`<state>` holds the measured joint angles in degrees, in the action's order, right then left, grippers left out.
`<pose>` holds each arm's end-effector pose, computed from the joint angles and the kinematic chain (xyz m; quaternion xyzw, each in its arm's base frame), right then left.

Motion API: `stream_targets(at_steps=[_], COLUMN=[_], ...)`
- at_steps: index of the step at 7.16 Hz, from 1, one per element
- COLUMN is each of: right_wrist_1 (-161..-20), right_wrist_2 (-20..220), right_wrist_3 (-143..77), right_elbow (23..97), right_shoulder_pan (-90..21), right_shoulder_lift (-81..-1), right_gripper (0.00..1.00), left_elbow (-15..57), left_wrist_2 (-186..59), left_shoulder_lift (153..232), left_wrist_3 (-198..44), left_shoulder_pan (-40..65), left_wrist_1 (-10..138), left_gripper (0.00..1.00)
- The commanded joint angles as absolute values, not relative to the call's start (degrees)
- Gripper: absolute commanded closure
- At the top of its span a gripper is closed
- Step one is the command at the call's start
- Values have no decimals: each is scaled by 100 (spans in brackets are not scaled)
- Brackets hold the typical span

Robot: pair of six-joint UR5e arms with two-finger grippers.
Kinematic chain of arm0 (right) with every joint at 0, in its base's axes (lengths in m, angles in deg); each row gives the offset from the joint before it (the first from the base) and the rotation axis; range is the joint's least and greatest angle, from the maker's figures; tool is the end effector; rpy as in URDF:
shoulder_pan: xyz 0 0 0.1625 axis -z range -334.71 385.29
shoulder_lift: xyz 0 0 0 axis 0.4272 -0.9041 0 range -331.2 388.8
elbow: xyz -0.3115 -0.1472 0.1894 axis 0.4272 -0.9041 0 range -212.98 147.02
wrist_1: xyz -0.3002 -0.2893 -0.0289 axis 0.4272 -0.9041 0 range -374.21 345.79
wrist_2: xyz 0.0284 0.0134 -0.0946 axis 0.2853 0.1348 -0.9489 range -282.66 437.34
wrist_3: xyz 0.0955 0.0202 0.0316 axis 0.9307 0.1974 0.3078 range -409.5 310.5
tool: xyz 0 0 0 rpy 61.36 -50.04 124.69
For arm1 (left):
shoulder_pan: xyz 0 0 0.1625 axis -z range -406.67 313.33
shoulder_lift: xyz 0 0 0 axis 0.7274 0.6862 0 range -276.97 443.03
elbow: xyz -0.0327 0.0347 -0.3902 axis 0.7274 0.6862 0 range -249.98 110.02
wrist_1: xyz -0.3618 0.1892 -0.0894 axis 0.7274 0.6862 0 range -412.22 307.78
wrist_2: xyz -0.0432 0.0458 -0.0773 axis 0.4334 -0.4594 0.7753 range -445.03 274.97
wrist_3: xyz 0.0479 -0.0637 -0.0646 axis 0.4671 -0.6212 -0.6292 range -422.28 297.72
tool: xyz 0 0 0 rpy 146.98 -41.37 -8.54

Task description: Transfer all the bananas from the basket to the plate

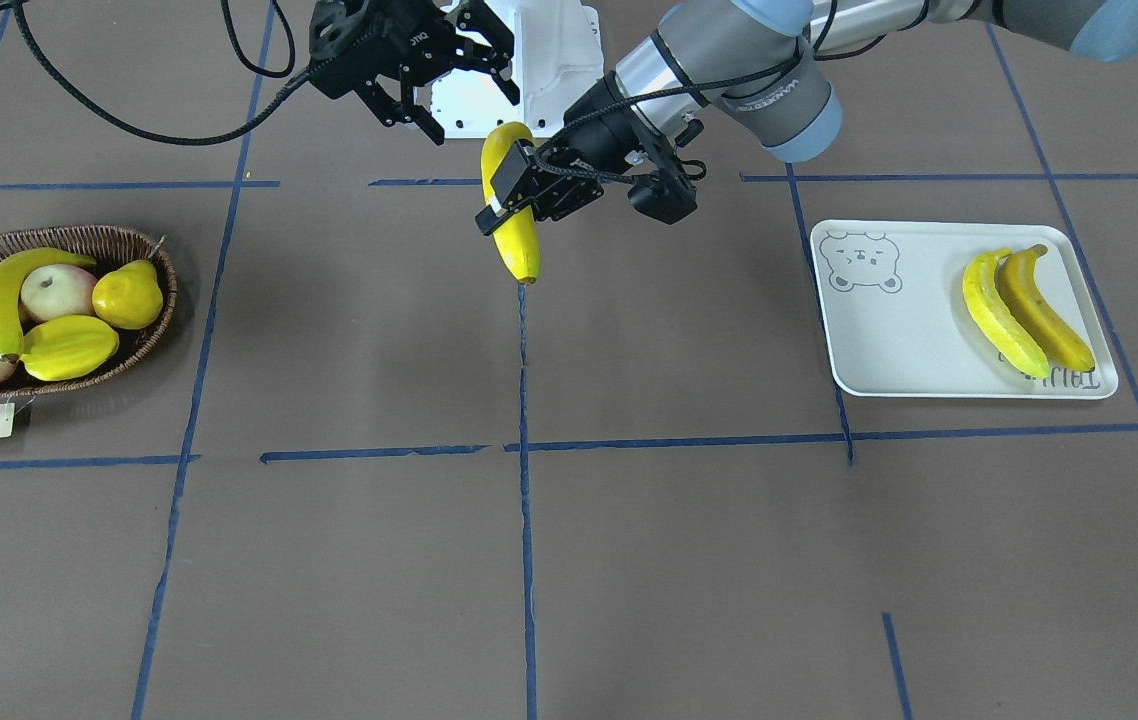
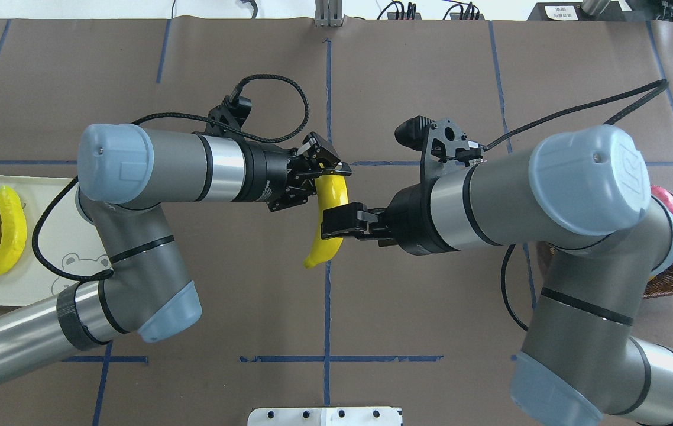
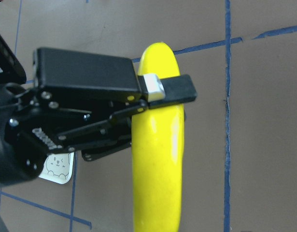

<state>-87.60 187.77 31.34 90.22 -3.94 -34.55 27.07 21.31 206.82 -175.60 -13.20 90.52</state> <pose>-0.3818 -0.3254 0.0970 0.0687 -0.6210 0.0267 0.7803 0.4515 -0.4237 0.1244 -0.0331 0.7272 -0.2311 0.6455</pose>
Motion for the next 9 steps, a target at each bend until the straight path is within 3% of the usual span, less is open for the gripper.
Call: stream_targets(at_steps=[1, 3, 8, 9], right_wrist_1=[-8813, -8822, -8822, -8822], right_wrist_2=[18817, 19071, 19080, 19089], right_wrist_3=[3127, 2979, 2301, 2170], right_elbow=[9540, 9560, 9464, 9463], right_shoulder_pan=[-598, -1064, -1373, -1451], right_shoulder_lift=[-4033, -4456, -5169, -5336], right_gripper=[0, 0, 0, 0], left_elbow=[2617, 2757, 2837, 2845], left_wrist_2=[2393, 3314, 2766, 2555], left_shoulder_lift=[20119, 19417, 17358, 17251], left_wrist_3=[-17096, -15831, -14193, -14165], left_shoulder_pan=[-837, 118, 246, 220], left_wrist_1=[8608, 7265, 7215, 7224], left_gripper=[100, 100, 99, 92])
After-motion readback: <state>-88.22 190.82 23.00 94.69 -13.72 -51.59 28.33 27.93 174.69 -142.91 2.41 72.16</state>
